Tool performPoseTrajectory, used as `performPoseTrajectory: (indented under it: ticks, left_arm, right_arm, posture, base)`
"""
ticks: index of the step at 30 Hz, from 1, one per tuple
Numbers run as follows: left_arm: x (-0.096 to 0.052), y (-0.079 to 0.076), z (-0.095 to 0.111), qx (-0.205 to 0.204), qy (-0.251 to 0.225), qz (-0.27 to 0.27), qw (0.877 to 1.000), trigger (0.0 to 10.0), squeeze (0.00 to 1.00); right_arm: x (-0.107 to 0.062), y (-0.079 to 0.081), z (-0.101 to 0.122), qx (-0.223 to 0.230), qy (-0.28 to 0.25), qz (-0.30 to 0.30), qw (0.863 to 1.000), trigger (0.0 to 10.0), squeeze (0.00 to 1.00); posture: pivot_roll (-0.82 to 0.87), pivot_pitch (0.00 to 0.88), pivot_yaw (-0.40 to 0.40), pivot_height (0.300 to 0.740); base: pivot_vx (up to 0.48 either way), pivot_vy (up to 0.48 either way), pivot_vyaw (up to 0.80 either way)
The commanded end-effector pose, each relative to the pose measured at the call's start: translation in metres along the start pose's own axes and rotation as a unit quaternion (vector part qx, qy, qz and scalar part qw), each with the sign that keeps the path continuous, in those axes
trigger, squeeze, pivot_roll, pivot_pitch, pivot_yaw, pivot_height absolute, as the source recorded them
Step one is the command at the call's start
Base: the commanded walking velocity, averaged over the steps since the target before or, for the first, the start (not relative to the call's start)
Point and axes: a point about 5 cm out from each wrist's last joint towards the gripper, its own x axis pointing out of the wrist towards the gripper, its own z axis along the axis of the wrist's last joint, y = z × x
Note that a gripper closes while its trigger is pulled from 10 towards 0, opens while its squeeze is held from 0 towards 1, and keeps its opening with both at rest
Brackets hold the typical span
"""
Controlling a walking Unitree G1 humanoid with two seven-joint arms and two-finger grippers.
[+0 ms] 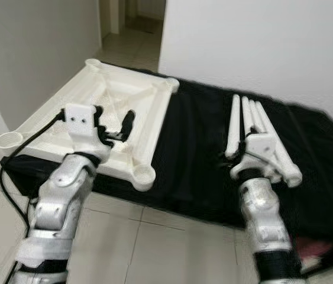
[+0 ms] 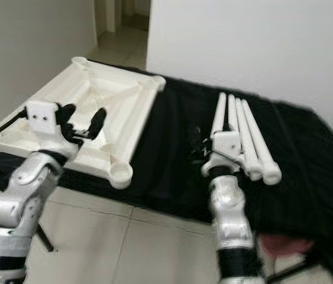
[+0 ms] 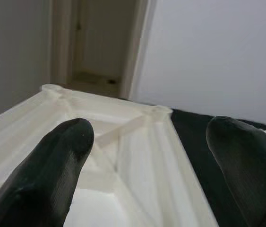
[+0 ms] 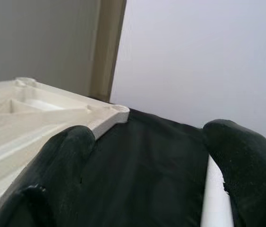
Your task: Building children table
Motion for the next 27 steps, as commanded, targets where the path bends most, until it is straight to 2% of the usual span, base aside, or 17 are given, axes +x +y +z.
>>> performPoseTrajectory:
  ticks: [1, 5, 7, 11, 14, 17, 20, 25, 27]
  left_arm:
    - [0.002, -0.012, -0.002, -0.007, 0.005, -0.019, 1.000, 10.0, 0.00]
    - [0.002, -0.013, -0.003, -0.015, 0.002, -0.018, 1.000, 10.0, 0.00]
    - [0.001, -0.017, -0.004, -0.021, 0.008, -0.032, 0.999, 10.0, 0.00]
    - [0.000, -0.021, -0.004, -0.026, 0.012, -0.047, 0.998, 10.0, 0.00]
    - [-0.001, -0.039, -0.003, -0.029, 0.032, -0.111, 0.993, 10.0, 0.00]
    - [-0.002, -0.043, -0.003, -0.029, 0.035, -0.125, 0.991, 10.0, 0.00]
    - [-0.006, -0.060, 0.002, -0.028, 0.037, -0.173, 0.984, 10.0, 0.00]
    - [-0.006, -0.067, 0.003, -0.029, 0.048, -0.191, 0.980, 10.0, 0.00]
    - [-0.005, -0.070, 0.001, -0.028, 0.067, -0.201, 0.977, 10.0, 0.00]
  right_arm:
    - [-0.003, -0.015, -0.008, 0.000, 0.024, -0.025, 0.999, 10.0, 0.00]
    - [-0.002, -0.015, -0.010, 0.010, 0.030, -0.026, 0.999, 10.0, 0.00]
    - [0.001, -0.017, -0.011, 0.029, 0.042, -0.047, 0.998, 10.0, 0.00]
    - [0.005, -0.020, -0.014, 0.038, 0.053, -0.068, 0.996, 10.0, 0.00]
    - [0.014, -0.026, -0.025, 0.027, 0.097, -0.120, 0.988, 10.0, 0.00]
    - [0.015, -0.027, -0.027, 0.021, 0.105, -0.128, 0.986, 10.0, 0.00]
    - [0.020, -0.031, -0.034, 0.044, 0.133, -0.150, 0.979, 10.0, 0.00]
    - [0.024, -0.030, -0.034, 0.043, 0.139, -0.140, 0.979, 10.0, 0.00]
    - [0.028, -0.029, -0.033, 0.043, 0.138, -0.140, 0.980, 10.0, 0.00]
  posture:
    - [0.06, 0.000, -0.120, 0.740]
    - [0.06, 0.000, -0.120, 0.740]
    - [0.06, 0.000, -0.122, 0.740]
    - [0.06, 0.000, -0.122, 0.740]
    - [0.06, 0.000, -0.113, 0.740]
    - [0.06, 0.000, -0.113, 0.740]
    - [0.05, 0.000, -0.102, 0.740]
    - [0.05, 0.000, -0.098, 0.740]
    - [0.05, 0.009, -0.089, 0.740]
  base:
    - [0.000, 0.000, 0.00]
    - [0.000, 0.000, 0.00]
    - [0.000, 0.000, 0.00]
    - [0.000, 0.000, 0.00]
    - [0.000, 0.000, 0.00]
    - [0.000, 0.000, 0.00]
    - [0.000, 0.000, 0.00]
    - [0.000, 0.000, 0.00]
    - [0.000, 0.000, 0.00]
